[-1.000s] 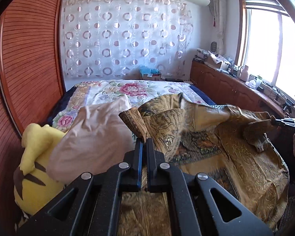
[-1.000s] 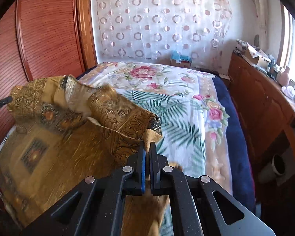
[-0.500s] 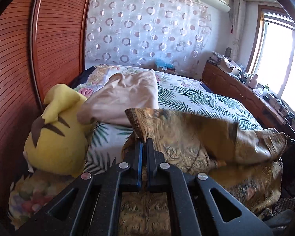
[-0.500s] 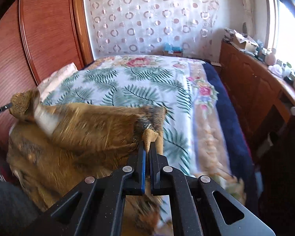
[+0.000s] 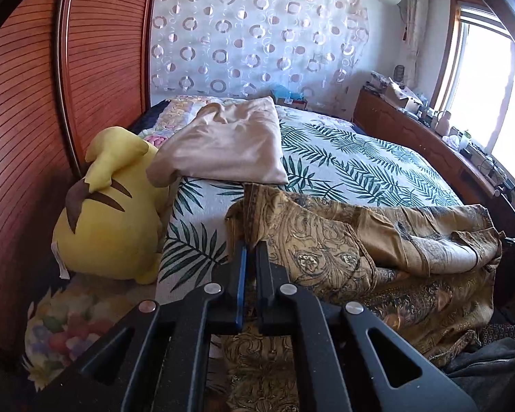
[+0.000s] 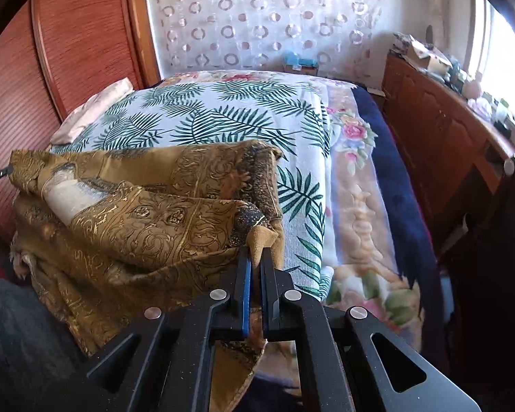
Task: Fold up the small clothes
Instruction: 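Lift the golden shirt with both grippers, raising it off the bed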
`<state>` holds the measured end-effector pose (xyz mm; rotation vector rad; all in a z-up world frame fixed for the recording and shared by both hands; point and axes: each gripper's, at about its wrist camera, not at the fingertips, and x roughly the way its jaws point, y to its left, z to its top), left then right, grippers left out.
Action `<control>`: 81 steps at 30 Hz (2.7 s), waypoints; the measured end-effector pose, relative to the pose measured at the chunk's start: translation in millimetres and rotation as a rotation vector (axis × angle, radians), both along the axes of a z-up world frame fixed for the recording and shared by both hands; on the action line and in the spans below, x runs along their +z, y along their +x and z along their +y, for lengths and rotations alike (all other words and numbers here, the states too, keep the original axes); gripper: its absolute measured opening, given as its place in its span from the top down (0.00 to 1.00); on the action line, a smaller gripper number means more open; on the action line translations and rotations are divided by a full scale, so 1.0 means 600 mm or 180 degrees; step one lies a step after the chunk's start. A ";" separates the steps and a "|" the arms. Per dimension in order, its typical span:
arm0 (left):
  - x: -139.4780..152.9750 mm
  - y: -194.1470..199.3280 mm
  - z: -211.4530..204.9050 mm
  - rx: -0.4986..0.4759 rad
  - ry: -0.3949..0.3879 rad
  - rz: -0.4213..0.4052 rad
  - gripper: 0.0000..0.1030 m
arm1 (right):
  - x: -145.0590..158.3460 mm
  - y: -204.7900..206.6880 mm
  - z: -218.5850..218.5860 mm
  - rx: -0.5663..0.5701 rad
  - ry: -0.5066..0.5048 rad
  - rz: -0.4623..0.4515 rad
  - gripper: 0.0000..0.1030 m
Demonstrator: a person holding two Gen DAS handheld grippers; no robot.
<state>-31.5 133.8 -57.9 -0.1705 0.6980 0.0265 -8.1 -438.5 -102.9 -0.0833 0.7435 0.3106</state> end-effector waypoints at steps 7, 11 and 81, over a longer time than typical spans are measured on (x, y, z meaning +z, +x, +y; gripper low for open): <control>0.045 0.013 0.020 0.0020 -0.0014 -0.0219 0.28 | 0.017 -0.016 0.002 0.0078 0.0003 -0.0187 0.97; 0.059 0.051 0.034 0.0067 0.0088 -0.0216 0.28 | 0.033 -0.023 -0.004 0.0087 -0.0049 -0.0306 0.88; 0.415 0.037 -0.007 -0.0147 0.0244 -0.1612 0.97 | 0.352 -0.095 -0.029 0.0469 0.0248 -0.1840 0.91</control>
